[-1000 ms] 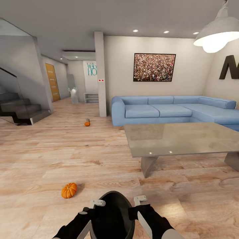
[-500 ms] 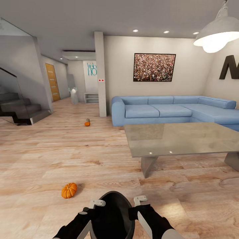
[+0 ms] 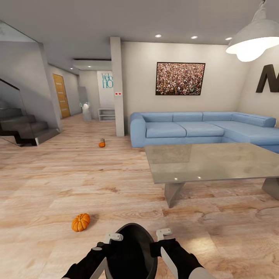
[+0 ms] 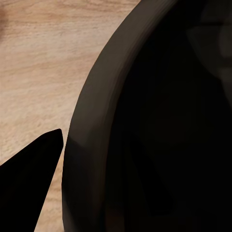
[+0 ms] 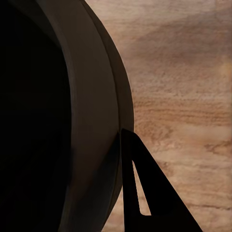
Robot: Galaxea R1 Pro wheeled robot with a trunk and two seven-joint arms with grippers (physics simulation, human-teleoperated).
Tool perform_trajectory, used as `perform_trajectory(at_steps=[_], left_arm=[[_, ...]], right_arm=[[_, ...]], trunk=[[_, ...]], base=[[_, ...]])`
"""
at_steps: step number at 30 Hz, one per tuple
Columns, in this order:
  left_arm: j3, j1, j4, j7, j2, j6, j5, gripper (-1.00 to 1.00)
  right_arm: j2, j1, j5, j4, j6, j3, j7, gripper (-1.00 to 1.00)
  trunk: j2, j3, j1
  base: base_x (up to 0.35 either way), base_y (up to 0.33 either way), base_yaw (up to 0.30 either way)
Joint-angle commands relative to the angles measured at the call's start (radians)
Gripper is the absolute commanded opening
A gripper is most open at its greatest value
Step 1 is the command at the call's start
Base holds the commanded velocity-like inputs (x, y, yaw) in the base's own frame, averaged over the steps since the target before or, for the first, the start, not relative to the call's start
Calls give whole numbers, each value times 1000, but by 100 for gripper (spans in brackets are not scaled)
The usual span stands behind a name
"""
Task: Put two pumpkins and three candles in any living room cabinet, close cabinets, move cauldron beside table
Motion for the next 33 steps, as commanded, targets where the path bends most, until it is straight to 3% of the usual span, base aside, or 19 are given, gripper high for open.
perform_trajectory(at_steps=[1, 17, 26, 33], left_arm=[[-13, 0, 0, 13, 9, 6, 4, -100], [-13, 0, 0, 13, 9, 5, 4, -100], [-15, 0, 0, 13, 9, 5, 4, -100], [-37, 0, 0, 14, 9, 5, 4, -100]], right_arm=[[0, -1, -17, -10, 3, 7, -8, -100], [0, -1, -17, -10, 5, 5, -8, -100], [0, -1, -17, -10, 5, 5, -8, -100], [0, -1, -17, -10, 5, 5, -8, -100]], trunk=[[-1, -1, 0], [-1, -1, 0], [-1, -1, 0], [-1, -1, 0]], base=[[0, 0, 0], [0, -14, -31], [0, -237, -197], [0, -278, -71]])
